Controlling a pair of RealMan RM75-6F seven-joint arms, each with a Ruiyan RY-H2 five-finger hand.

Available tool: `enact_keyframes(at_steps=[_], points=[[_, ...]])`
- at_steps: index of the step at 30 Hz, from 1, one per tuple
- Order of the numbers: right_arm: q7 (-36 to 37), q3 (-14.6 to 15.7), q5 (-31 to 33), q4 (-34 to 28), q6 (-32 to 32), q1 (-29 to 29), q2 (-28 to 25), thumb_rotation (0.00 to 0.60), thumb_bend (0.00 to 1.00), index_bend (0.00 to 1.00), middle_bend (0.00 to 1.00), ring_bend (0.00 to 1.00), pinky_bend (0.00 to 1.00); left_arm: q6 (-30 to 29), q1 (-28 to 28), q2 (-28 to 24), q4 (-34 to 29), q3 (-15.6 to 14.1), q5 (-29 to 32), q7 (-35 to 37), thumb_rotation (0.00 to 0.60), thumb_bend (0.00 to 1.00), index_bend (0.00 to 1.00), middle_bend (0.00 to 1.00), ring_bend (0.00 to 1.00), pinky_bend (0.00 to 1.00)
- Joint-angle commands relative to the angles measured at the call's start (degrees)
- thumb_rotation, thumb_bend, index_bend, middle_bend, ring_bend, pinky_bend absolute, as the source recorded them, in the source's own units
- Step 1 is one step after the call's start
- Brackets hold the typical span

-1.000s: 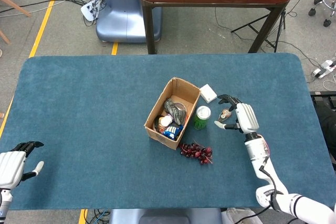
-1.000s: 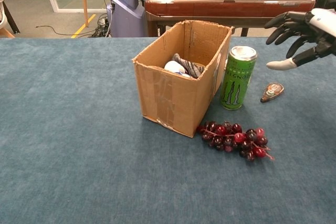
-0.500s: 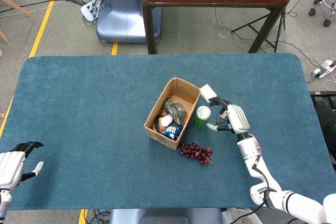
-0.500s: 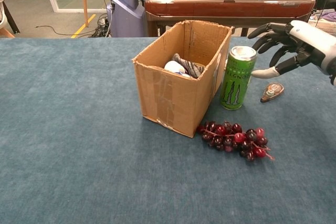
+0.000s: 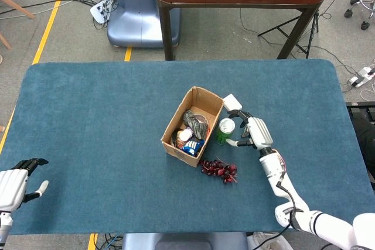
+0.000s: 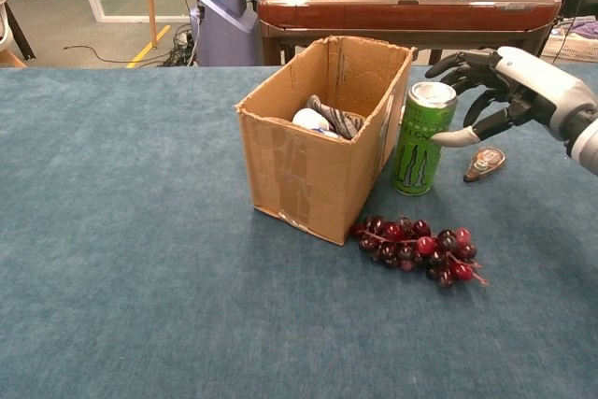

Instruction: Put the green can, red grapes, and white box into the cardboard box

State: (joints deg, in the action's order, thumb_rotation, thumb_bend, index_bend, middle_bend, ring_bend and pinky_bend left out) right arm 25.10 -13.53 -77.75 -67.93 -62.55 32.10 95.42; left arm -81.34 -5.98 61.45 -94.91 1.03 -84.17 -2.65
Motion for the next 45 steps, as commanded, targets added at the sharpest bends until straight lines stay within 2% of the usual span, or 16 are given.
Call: enact_keyframes(at_steps=[1, 7, 10, 18, 25, 34, 45], points=[[0.0, 0.0, 0.2, 0.8, 0.2, 0.3, 0.8, 0.6, 0.0, 0.28, 0.32, 0.25, 0.47, 0.0, 0.0, -0.1, -0.1, 0.0, 0.0, 0.1, 0.6, 0.28, 0.32, 0.36, 0.32, 0.53], [-0.1, 0.1, 0.3, 2.8, 0.4, 0.8, 2.3, 0.6, 0.0, 0.28, 0.37, 0.27, 0.47, 0.0, 0.0, -0.3, -0.2, -0.1, -0.1, 0.4, 0.6, 0.28, 0.32, 0.36, 0.32, 0.53], [-0.6, 0.0, 0.5, 3.8, 0.0, 0.9, 3.2, 0.6, 0.0, 0.29, 0.42, 0.32, 0.48, 0.1, 0.1, -0.4, -0.3, -0.1, -0.1, 0.5, 0.6, 0.28, 0.32, 0.36, 0.32, 0.53], [-1.1, -0.4, 0.6, 4.8, -1.9, 0.4, 4.1, 0.6, 0.04, 0.46, 0.56, 0.48, 0.62, 0.2, 0.1, -0.5, -0.4, -0.1, 0.0, 0.5, 0.6, 0.28, 0.32, 0.36, 0.32, 0.53], [-0.4, -0.3, 0.0, 3.7, -4.1, -0.6, 3.4, 0.6, 0.08, 0.53, 0.61, 0.53, 0.67, 0.5, 0.0, -0.5, -0.4, -0.1, 0.3, 0.3, 0.6, 0.28, 0.32, 0.36, 0.32, 0.53], [-0.3, 1.0, -3.3, -5.6, -11.2, -4.9, -3.1, 0.6, 0.08, 0.54, 0.62, 0.54, 0.68, 0.9, -0.2, -0.5, -0.4, 0.0, 0.8, 0.0, 0.6, 0.28, 0.32, 0.36, 0.32, 0.53], [-4.2, 1.8, -9.9, -24.4, -25.0, -12.6, -15.1, 0.6, 0.09, 0.54, 0.63, 0.54, 0.68, 1.4, -0.4, -0.1, -0.3, 0.0, 1.1, -0.8, 0.6, 0.28, 0.32, 0.36, 0.32, 0.53]])
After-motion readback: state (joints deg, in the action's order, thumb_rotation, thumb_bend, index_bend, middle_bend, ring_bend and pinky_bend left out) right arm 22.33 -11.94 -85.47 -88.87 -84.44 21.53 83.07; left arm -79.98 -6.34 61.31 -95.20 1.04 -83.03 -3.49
